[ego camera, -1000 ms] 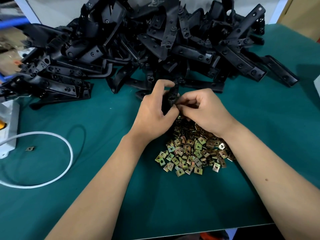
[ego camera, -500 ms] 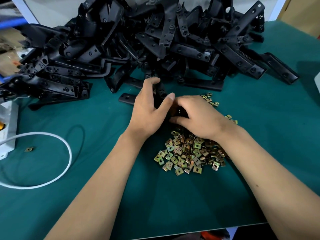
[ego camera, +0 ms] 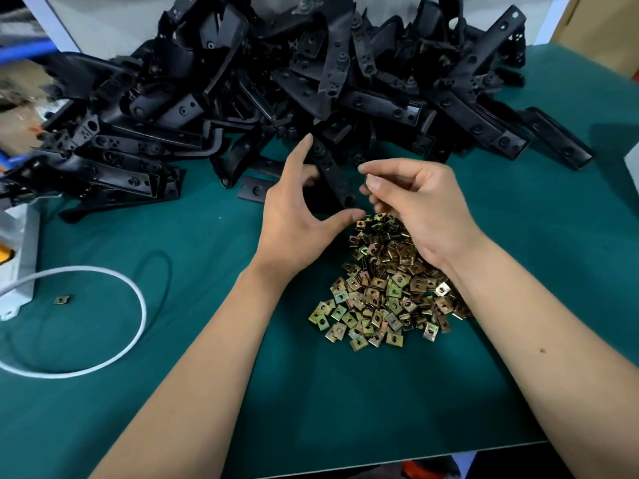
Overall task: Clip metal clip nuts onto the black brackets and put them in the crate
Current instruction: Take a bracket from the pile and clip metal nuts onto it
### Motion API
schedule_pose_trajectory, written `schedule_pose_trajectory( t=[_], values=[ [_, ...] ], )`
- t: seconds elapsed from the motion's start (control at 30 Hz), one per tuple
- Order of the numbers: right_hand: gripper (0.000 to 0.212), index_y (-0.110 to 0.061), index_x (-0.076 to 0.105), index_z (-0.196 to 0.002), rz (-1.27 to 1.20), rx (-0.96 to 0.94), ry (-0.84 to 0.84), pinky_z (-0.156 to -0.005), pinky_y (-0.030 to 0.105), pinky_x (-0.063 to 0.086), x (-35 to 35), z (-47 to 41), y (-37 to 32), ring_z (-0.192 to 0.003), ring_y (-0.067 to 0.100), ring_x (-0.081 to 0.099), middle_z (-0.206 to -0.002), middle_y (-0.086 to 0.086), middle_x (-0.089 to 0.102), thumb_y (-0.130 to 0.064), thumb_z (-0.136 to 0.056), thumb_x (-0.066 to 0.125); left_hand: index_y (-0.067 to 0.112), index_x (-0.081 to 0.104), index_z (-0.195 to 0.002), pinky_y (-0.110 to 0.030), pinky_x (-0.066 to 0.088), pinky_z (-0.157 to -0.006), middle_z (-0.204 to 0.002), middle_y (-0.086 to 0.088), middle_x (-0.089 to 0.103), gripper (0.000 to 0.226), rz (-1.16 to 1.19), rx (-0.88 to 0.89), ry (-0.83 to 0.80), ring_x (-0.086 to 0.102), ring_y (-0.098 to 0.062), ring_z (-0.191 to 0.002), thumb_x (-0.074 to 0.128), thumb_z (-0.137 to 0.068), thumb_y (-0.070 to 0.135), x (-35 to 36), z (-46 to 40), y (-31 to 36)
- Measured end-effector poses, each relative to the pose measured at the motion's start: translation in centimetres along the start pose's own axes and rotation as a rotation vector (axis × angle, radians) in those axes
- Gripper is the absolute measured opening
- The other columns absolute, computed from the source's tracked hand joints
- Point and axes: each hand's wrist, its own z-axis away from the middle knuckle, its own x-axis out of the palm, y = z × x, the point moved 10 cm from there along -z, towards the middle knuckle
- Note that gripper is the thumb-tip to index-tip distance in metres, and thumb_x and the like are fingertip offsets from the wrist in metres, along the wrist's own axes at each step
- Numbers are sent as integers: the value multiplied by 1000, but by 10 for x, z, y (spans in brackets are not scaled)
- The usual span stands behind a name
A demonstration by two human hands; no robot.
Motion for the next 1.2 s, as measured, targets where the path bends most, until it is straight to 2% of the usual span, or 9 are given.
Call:
schedule_pose_trajectory(
  t=[0.13, 0.3, 0.43, 0.57, 0.7, 0.83, 0.97, 1.1, 1.2],
  values=[
    [26, -13, 78, -111, 6, 4, -18, -71, 20, 56, 4, 1, 0, -78, 9, 70, -87, 3, 78, 4, -95, 67, 16, 31, -159, -2, 34, -100, -106, 26, 62, 113, 0, 18, 24, 56, 14, -110, 93, -69, 45, -3, 0, -1],
    [20, -10, 79, -106, -1, 30, -10, -62, 24, 57, 5, 3, 0, -75, 17, 70, -89, 9, 78, 3, -93, 71, 14, 32, -158, -5, 37, -100, -113, 12, 69, 112, 10, 40, 25, 61, 2, -114, 93, -70, 44, -3, 0, 0],
    [17, -8, 77, -104, -40, 78, -2, -59, 24, 57, 3, 2, 6, -74, 19, 73, -92, 13, 79, 2, -96, 66, 16, 32, -158, -3, 35, -100, -113, 14, 67, 111, 4, 35, 25, 59, 6, -113, 92, -70, 46, -4, 0, -1],
    [16, -10, 78, -102, -47, 88, -14, -59, 24, 57, 4, 2, 9, -74, 19, 72, -91, 11, 78, -1, -98, 65, 16, 32, -158, -4, 36, -100, -115, 11, 69, 111, 4, 30, 18, 61, 0, -115, 92, -70, 46, -3, 0, -2],
    [14, -10, 78, -103, -38, 72, -7, -59, 25, 55, 3, 1, 8, -70, 17, 65, -81, 7, 74, -4, -99, 65, 15, 32, -159, -5, 36, -102, -115, 9, 68, 112, 4, 25, 15, 60, -2, -115, 93, -70, 46, -2, 0, -3],
    [13, -7, 79, -99, -90, 91, 14, -67, 25, 57, 0, 1, 10, -77, 18, 68, -86, 10, 75, -2, -97, 67, 16, 33, -159, -4, 35, -102, -117, 8, 69, 112, 5, 19, 12, 60, -1, -116, 92, -69, 46, -2, 0, -3],
    [17, -10, 79, -101, 33, 47, 26, -73, 27, 60, 1, 1, 8, -75, 19, 73, -89, 9, 78, 2, -91, 73, 13, 33, -159, -8, 37, -104, -117, 7, 70, 111, 3, 36, -2, 61, -3, -117, 93, -70, 44, -2, 0, 1],
    [16, -7, 77, -100, 15, 34, 54, -69, 26, 60, -2, 1, 6, -74, 20, 74, -87, 10, 79, 3, -88, 76, 14, 33, -159, -14, 40, -107, -118, 4, 70, 111, -4, 51, -15, 62, -7, -118, 94, -70, 41, -1, 1, 3],
    [11, -8, 79, -95, 9, 17, 51, -67, 25, 59, -1, 0, 5, -72, 19, 73, -83, 11, 78, 0, -87, 79, 15, 34, -159, -9, 37, -105, -115, 7, 67, 111, -15, 62, -12, 61, -5, -116, 94, -69, 40, -2, 1, 4]
  ],
)
